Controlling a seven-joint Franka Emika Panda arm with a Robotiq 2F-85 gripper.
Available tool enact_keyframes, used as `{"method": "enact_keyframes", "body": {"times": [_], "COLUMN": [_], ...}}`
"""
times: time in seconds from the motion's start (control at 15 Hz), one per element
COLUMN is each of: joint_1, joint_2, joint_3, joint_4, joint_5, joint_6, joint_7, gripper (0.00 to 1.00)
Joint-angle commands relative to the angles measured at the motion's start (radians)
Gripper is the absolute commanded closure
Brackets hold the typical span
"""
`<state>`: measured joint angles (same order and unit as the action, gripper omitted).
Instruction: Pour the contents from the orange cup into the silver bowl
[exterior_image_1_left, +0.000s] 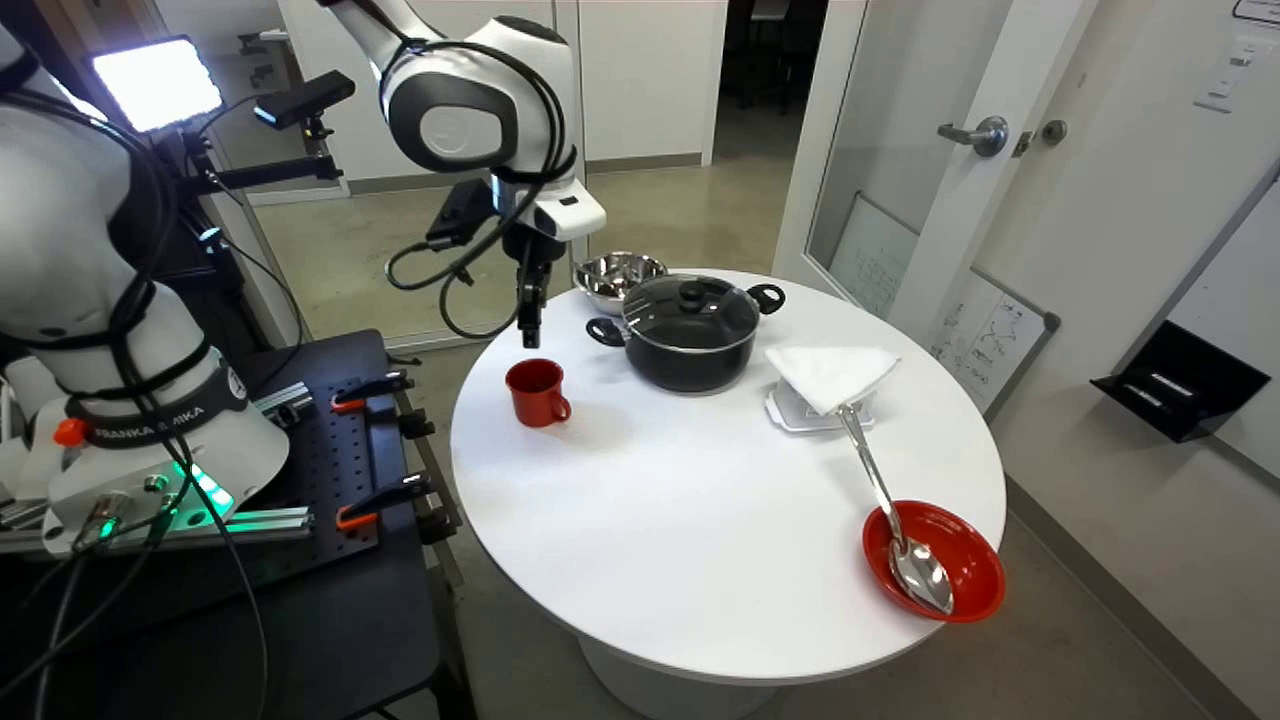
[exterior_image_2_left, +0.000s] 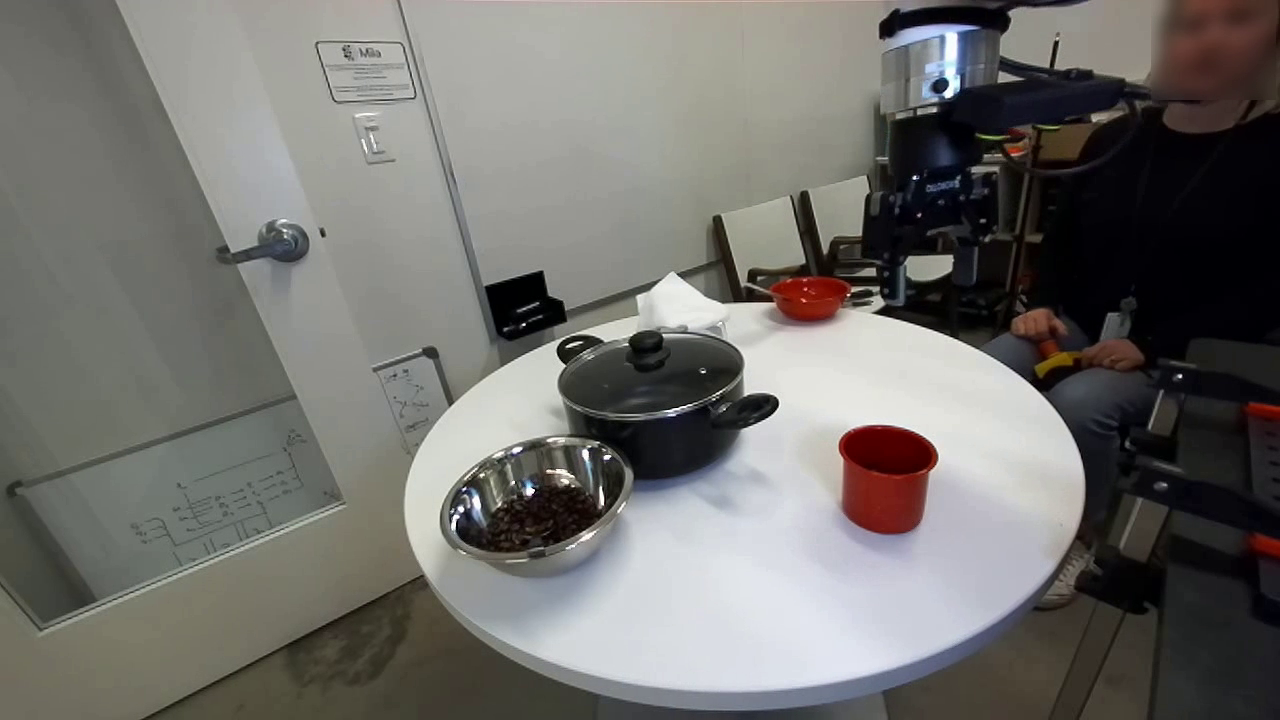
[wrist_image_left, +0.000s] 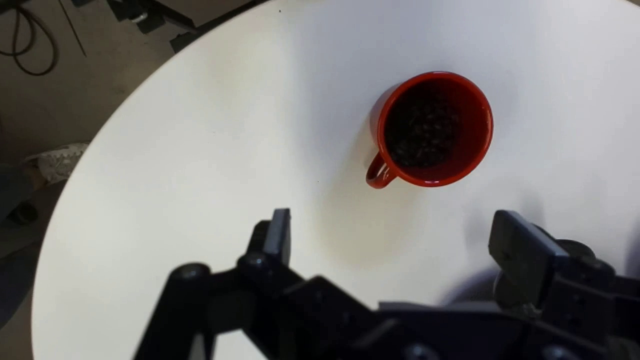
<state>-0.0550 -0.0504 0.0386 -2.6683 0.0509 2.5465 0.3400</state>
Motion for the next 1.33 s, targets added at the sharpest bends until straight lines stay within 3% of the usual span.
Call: {"method": "enact_keyframes", "body": {"times": [0.0,0.47,0.73,1.07,1.27], "joint_1": [0.027,0.115,0.133,0.138,0.149], "joint_2": [0.110,0.220,0.275,0.319,0.349], "joint_3": [-0.012,-0.013,-0.021,-0.059,-0.091], "joint_4": [0.049,0.026,0.039,0.072,0.113], "joint_5": [0.004,-0.249,-0.243,-0.210,-0.206], "joint_6": [0.026,0.051,0.090,0.223,0.211], "joint_7": [-0.087,-0.047,-0.065,-0.018,0.016], "gripper": [0.00,0.00,0.00,0.00,0.00]}}
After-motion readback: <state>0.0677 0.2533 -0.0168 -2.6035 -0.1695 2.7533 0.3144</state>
